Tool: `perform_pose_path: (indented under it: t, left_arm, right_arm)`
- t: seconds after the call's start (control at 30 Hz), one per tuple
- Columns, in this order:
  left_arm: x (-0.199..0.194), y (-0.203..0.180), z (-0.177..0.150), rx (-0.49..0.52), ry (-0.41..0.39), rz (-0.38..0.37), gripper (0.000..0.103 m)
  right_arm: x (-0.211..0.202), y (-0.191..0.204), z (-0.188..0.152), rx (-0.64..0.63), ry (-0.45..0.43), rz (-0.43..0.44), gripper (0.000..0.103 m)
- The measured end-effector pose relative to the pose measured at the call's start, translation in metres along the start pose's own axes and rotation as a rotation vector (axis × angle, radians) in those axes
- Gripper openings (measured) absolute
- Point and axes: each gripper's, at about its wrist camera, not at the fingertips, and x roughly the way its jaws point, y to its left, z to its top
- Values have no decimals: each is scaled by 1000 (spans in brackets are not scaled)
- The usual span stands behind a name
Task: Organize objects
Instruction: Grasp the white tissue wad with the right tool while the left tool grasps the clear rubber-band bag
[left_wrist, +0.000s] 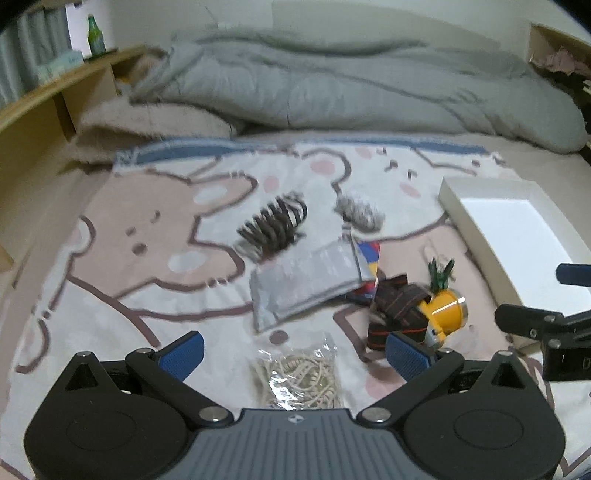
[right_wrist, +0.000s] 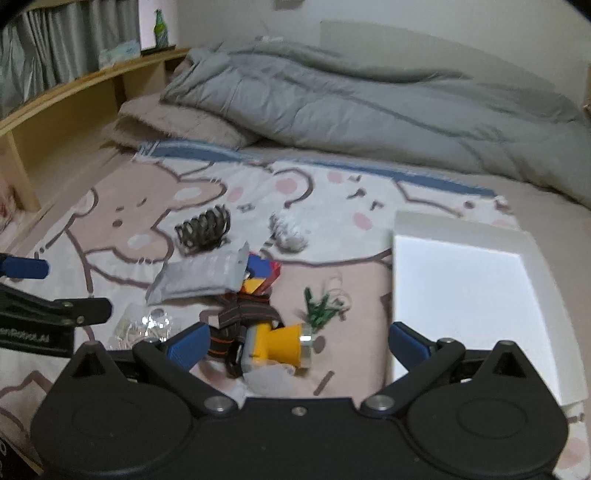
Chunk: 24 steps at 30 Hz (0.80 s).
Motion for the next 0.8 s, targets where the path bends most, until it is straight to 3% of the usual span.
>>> perform_pose_path:
  t: [0.17,0.33,0.47,0.6,0.8]
  left_arm:
    - [27,0,-5,-37,85,-51,103]
    - [51,-6,-11,-47,179,-64,103]
    - [67,-9,-15,-47,239,-52,103]
    - [76,-9,-17,-51,265,-41,103]
    - [97,-1,-25,-110,358,-51,101]
  right_arm:
    - [33,-3,-8,-12,86,98,103]
    - [61,3,-22,-10,219,182,93]
    - [81,16,-32,-55,274,172,89]
    - [96,23,-43,-71,350,168,79]
    - [95,22,-43,-78,344,145,70]
